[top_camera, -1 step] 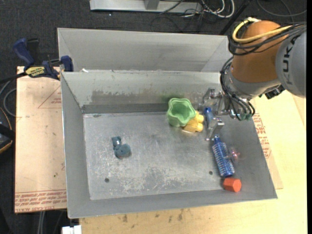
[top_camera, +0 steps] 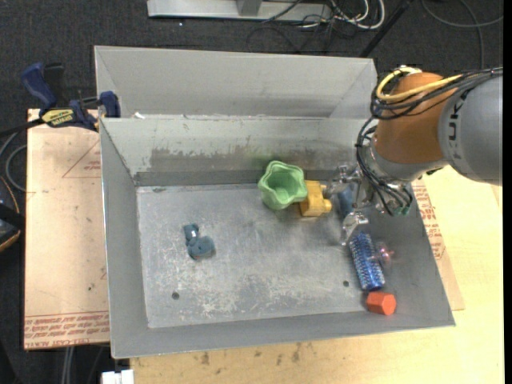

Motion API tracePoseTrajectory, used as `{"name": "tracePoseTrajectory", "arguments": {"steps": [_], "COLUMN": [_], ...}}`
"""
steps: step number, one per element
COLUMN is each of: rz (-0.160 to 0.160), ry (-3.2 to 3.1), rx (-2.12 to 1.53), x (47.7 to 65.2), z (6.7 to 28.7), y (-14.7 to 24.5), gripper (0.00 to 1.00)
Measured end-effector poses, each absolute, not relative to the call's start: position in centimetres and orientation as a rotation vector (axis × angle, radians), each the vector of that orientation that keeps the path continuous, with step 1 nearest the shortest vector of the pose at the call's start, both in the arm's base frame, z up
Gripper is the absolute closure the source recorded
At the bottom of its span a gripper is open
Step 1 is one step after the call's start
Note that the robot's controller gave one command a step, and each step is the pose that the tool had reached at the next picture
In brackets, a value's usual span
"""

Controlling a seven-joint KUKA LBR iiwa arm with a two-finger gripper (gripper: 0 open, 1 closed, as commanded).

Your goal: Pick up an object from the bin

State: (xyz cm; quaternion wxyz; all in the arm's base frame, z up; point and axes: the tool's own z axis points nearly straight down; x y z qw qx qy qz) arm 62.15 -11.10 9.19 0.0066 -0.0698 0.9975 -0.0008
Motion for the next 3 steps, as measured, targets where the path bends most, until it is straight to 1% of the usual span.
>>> {"name": "tracePoseTrajectory", "arguments": {"steps": [1,2,3], "rz": [-0.002,-0.002,0.007], "ry": [3.121,3.115,3.134], "rx": [-0.23,-0.318,-0.205], "x": [64.6,64.4,63.4], "z": [15.6,9.6,9.1], "y": [-9.7,-10.1,-3.3], "gripper": [0.0,0.0,0.0]}}
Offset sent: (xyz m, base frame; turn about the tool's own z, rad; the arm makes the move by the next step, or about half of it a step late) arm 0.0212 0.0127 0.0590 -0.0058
